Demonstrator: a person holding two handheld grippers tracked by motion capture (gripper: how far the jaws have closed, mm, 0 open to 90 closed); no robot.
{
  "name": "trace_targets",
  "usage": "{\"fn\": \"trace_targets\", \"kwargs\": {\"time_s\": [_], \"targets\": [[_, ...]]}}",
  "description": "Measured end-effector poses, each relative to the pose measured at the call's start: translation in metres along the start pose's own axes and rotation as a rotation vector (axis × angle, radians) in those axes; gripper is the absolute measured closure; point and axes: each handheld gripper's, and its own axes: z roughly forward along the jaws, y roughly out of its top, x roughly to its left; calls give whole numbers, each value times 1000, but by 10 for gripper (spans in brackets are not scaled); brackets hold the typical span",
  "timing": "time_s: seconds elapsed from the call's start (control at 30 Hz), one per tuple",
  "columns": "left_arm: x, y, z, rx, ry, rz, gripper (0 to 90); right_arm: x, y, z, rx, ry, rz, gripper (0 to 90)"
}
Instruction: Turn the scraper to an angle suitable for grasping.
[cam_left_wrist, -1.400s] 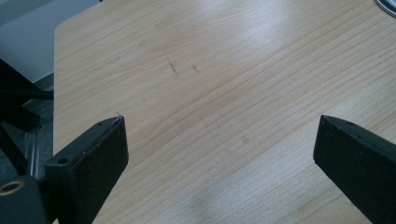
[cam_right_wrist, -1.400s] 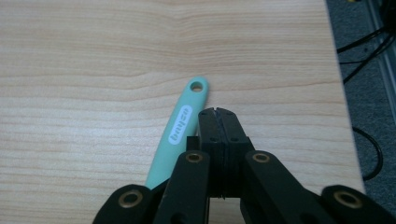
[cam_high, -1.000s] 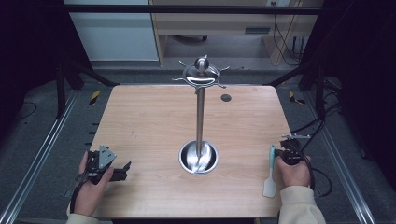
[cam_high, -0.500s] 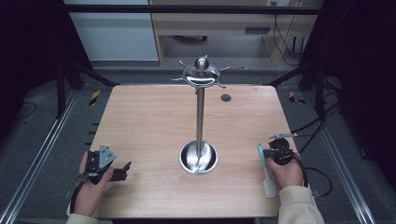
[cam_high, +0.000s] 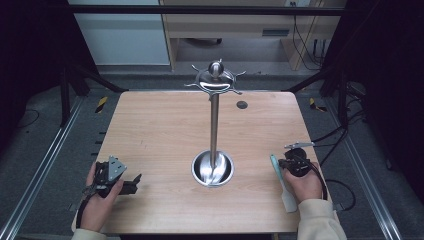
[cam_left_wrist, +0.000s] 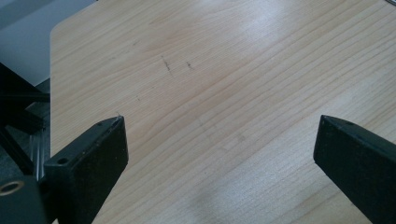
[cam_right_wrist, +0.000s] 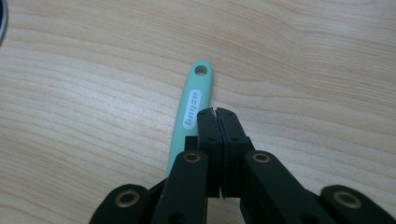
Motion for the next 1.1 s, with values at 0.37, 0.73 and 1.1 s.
{"fn": "trace_targets", "kwargs": {"time_s": [0.37,0.73,1.1], "targets": [[-11,3,1,-7,-38,34,28,2,21,-19,100,30,64,766],[-17,6,-3,-13,-52,76,28,15,45,-19,224,25,56,664],[-17,6,-3,-1,-50,90,28,19,53,8,349,-10,31,641]]}}
